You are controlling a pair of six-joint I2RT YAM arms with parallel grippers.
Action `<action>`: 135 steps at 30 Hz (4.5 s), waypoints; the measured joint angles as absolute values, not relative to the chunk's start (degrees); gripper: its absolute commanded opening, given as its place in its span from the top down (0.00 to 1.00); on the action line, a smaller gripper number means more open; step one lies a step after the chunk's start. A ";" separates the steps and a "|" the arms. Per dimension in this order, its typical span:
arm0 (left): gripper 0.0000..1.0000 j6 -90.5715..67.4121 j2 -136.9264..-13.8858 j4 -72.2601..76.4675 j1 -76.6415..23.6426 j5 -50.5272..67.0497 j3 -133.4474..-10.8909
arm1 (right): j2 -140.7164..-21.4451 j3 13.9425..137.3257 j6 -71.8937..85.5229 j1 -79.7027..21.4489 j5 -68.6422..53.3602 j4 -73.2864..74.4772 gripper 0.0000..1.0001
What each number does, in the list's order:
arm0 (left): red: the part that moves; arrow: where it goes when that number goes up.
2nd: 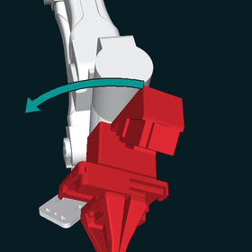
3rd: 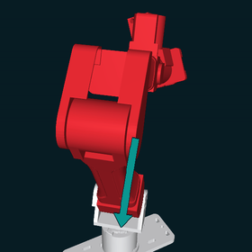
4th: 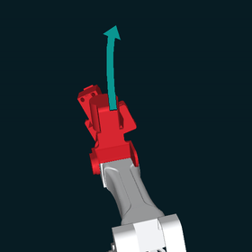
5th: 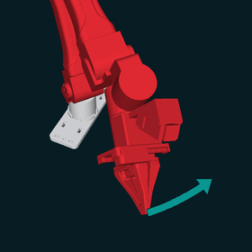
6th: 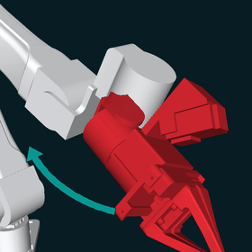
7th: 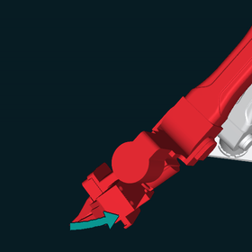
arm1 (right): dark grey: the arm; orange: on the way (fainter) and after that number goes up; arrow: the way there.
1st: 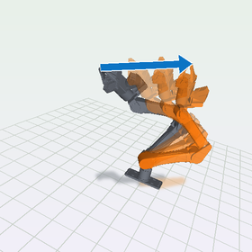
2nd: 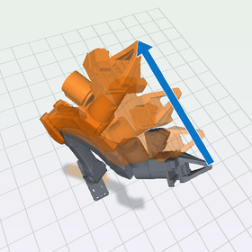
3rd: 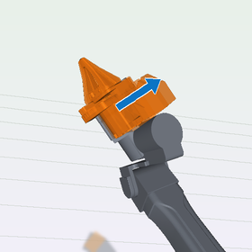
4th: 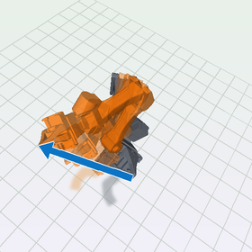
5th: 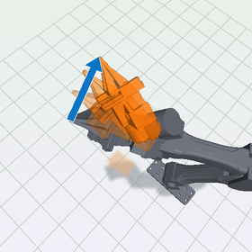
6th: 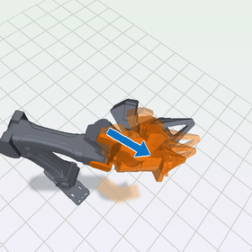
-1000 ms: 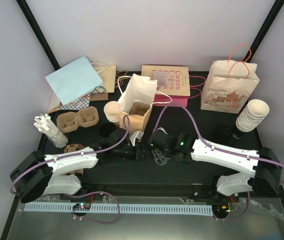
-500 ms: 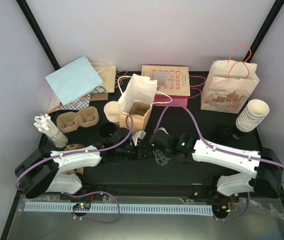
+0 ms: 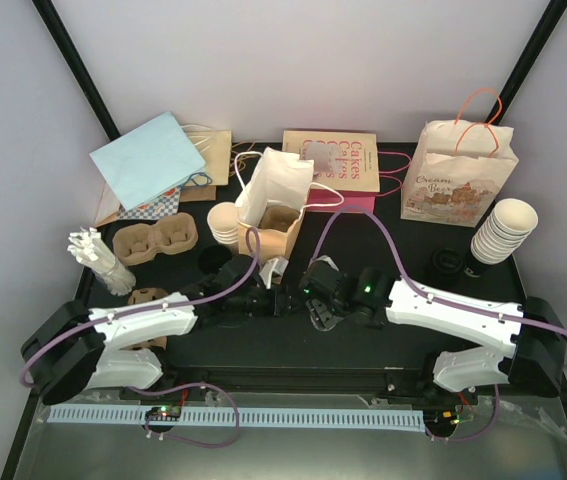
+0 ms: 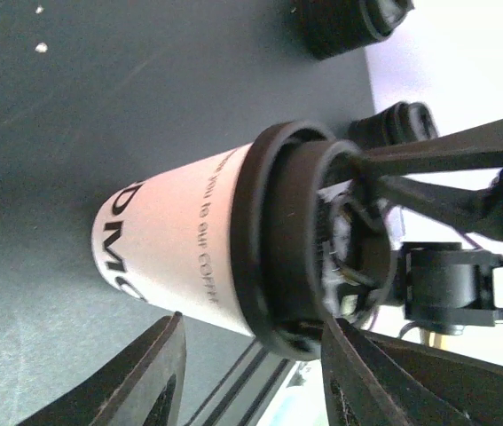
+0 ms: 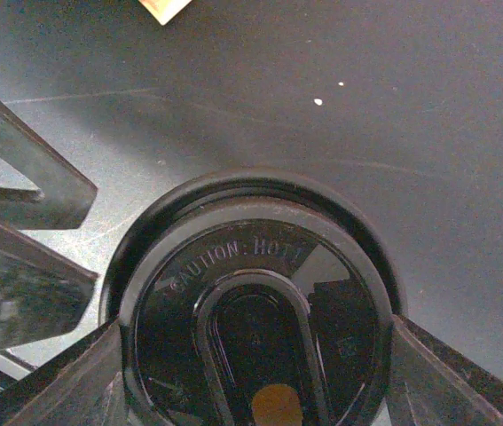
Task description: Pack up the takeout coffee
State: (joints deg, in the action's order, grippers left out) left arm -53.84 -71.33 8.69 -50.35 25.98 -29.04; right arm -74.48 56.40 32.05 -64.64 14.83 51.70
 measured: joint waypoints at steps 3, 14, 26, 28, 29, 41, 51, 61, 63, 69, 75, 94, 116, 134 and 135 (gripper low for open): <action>0.49 -54.28 -68.53 8.73 -50.35 25.43 -29.04 | -74.26 56.38 31.40 -64.75 14.35 51.96 0.36; 0.45 -53.71 -75.61 9.45 -50.37 26.41 -34.92 | -73.54 56.25 27.24 -64.86 12.05 52.34 0.35; 0.45 -49.63 -81.78 4.91 -50.87 27.00 -39.35 | -71.83 56.12 26.15 -64.88 11.70 54.59 0.18; 0.46 -49.25 -81.78 4.49 -51.03 26.98 -39.42 | -70.76 56.12 26.26 -64.90 12.08 54.61 0.17; 0.46 -49.10 -81.78 4.45 -51.09 26.98 -39.42 | -69.87 56.12 26.30 -64.90 12.40 54.63 0.15; 0.46 -48.38 -81.78 3.20 -52.40 25.54 -40.38 | -63.05 56.60 31.48 -64.73 14.55 56.66 0.28; 0.47 -48.03 -81.80 1.48 -53.12 24.69 -41.32 | -49.04 45.34 38.89 -56.84 7.70 55.31 0.55; 0.49 -47.70 -81.80 0.67 -53.39 24.21 -41.87 | -44.27 39.42 43.57 -52.82 0.25 50.50 0.83; 0.49 -47.57 -81.80 0.67 -53.39 24.21 -41.87 | -44.91 39.31 43.81 -52.29 -0.56 49.60 0.83; 0.49 -47.42 -81.80 0.62 -53.39 24.21 -41.87 | -46.35 38.79 43.72 -50.68 -1.91 47.72 0.86; 0.50 -47.29 -81.89 0.62 -53.39 24.23 -41.98 | -46.94 37.74 43.79 -49.98 -2.28 47.20 0.89; 0.52 -47.20 -82.06 1.15 -53.39 23.20 -41.98 | -46.15 34.24 44.71 -49.28 -7.03 41.47 0.91; 0.23 -45.39 -82.74 -5.67 -54.46 22.90 -46.70 | -51.68 48.88 35.59 -49.30 -0.62 55.99 0.57; 0.16 -43.68 -57.93 -19.18 -54.46 15.40 -48.49 | -58.96 56.49 30.61 -58.85 4.95 60.05 0.00; 0.13 -43.62 -55.92 -20.27 -54.46 14.57 -48.18 | -60.27 56.97 30.68 -60.05 5.76 60.12 0.00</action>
State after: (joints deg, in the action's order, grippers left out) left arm -43.62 -55.92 -20.27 -54.46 14.57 -48.18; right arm -60.27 56.97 30.68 -60.05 5.76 60.12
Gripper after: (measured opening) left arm 0.821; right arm 0.994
